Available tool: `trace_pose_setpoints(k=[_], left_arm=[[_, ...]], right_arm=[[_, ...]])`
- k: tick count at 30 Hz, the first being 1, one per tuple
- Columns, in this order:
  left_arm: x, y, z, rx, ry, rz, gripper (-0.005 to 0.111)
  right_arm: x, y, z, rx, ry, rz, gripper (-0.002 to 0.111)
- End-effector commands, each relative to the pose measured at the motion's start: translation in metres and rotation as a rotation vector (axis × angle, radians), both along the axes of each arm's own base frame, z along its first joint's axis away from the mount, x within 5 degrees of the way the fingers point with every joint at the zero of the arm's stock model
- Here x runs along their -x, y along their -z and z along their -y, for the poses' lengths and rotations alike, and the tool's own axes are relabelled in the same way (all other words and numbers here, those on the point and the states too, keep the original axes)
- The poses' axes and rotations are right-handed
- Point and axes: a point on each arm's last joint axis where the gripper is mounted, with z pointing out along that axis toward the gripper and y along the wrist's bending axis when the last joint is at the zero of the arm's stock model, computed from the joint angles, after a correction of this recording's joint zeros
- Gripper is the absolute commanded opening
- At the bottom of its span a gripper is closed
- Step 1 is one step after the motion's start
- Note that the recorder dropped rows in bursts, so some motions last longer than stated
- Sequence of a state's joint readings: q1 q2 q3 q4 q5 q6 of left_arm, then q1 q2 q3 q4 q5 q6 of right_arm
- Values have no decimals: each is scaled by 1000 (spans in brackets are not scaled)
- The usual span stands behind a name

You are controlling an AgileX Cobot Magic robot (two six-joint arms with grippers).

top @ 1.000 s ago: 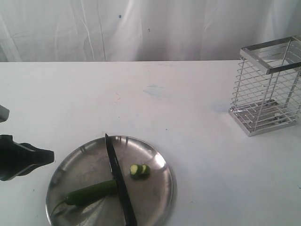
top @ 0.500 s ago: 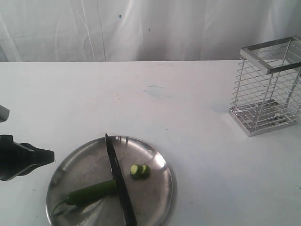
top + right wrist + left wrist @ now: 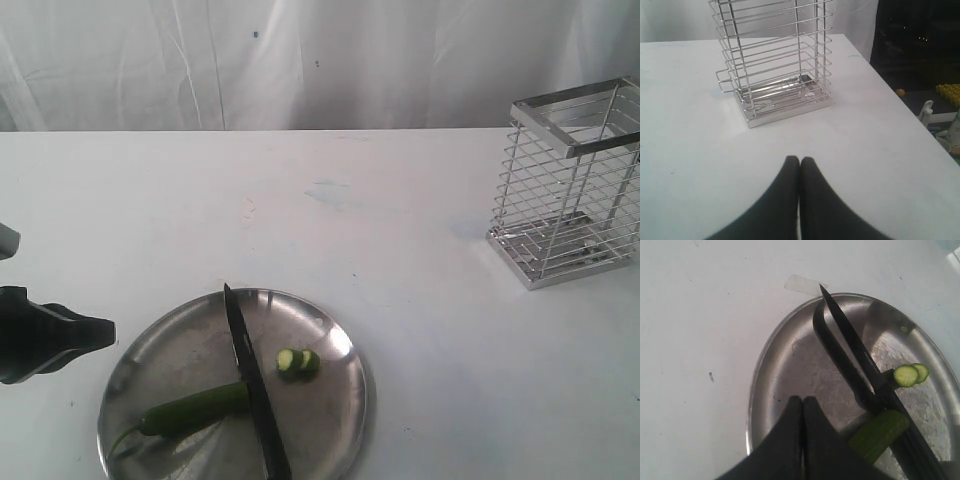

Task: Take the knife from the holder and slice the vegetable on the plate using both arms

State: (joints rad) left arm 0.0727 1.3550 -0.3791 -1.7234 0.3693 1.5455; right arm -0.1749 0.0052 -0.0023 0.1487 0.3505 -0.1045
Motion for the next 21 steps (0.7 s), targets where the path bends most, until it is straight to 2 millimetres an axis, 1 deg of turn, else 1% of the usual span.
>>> trace_pose_setpoints(k=[1, 2, 5, 7, 8, 10, 11, 13, 16, 19, 20, 21], left_arm=[[2, -3, 2, 23, 0, 14, 0], [4, -13, 1, 6, -10, 63, 0], [25, -60, 1, -24, -24, 313, 0], [46, -91, 2, -36, -26, 496, 0], [61, -106, 3, -42, -28, 595, 0], [87, -127, 4, -52, -30, 758, 0], [99, -135, 5, -55, -30, 826, 0], [112, -142, 6, -59, -31, 899, 0], [124, -147, 7, -63, -31, 964, 0], [132, -150, 7, -68, -32, 1005, 0], [134, -152, 9, -57, -16, 1016, 0], [137, -154, 14, -41, 50, 1035, 0]], right_arm=[[0, 1, 0, 3, 7, 0, 0], [0, 1, 0, 3, 7, 0, 0], [0, 1, 0, 3, 7, 0, 0], [0, 1, 0, 3, 7, 0, 0], [0, 1, 0, 3, 7, 0, 0], [0, 1, 0, 4, 7, 2, 0], [0, 1, 0, 4, 7, 2, 0], [0, 1, 0, 4, 7, 2, 0], [0, 1, 0, 4, 7, 2, 0], [0, 1, 0, 4, 7, 2, 0], [0, 1, 0, 1, 7, 2, 0], [0, 1, 0, 1, 7, 2, 0]])
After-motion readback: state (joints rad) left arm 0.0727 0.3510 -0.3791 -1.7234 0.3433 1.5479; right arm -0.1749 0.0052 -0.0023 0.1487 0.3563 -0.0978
